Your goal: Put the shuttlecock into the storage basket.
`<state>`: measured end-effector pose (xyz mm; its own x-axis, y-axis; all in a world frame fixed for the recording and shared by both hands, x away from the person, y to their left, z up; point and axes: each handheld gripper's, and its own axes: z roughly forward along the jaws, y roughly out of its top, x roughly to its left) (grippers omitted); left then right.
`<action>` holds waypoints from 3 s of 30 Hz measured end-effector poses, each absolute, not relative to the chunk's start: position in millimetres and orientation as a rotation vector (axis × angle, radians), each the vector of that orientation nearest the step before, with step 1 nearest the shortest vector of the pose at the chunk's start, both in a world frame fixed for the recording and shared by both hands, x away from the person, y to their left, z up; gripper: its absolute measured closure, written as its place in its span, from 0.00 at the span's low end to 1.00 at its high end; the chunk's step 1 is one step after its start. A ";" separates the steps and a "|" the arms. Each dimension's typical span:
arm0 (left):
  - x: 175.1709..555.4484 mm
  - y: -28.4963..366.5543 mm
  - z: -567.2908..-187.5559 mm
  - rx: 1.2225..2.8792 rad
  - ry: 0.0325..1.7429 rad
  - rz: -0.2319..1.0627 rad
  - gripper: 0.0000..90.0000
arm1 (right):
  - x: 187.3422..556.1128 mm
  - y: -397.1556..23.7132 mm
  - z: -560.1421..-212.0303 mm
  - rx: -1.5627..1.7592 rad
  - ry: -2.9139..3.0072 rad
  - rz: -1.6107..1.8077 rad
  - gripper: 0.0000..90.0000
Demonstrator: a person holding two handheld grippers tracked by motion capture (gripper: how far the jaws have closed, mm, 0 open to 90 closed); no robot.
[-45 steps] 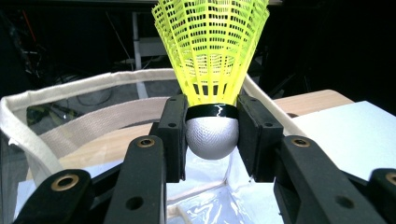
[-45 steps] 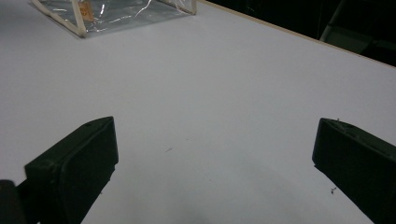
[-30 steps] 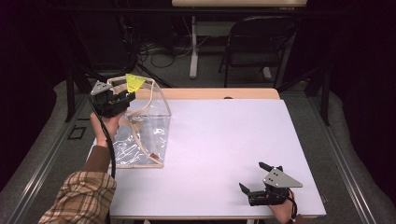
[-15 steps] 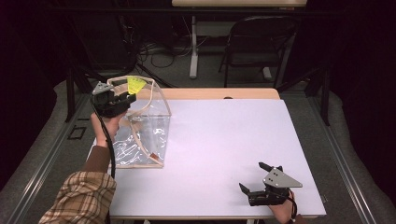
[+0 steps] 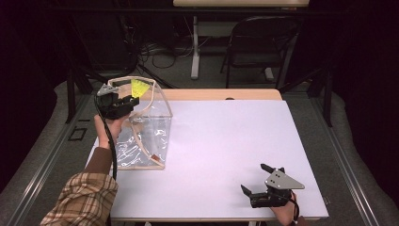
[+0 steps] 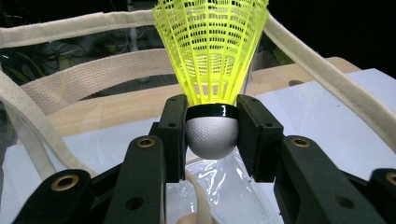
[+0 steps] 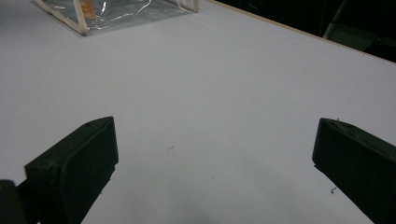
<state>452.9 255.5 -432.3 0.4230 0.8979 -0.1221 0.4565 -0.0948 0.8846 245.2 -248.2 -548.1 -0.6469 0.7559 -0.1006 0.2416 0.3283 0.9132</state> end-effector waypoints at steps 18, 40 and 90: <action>456.7 252.5 -436.8 1.763 1.182 0.527 0.72 | 245.2 -248.2 -548.1 0.874 2.079 1.296 0.00; 464.2 253.9 -440.3 1.836 1.187 0.436 0.72 | 245.4 -248.0 -548.3 0.873 2.082 1.294 0.00; 421.0 270.6 -407.2 1.818 1.087 0.609 0.12 | 245.4 -251.2 -549.2 0.878 2.082 1.300 0.00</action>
<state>421.0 270.6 -407.2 0.4910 0.8705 -0.0347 0.4251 -0.2046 0.8817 245.4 -251.2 -549.2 -0.6495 0.7545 -0.0946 0.2462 0.3263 0.9126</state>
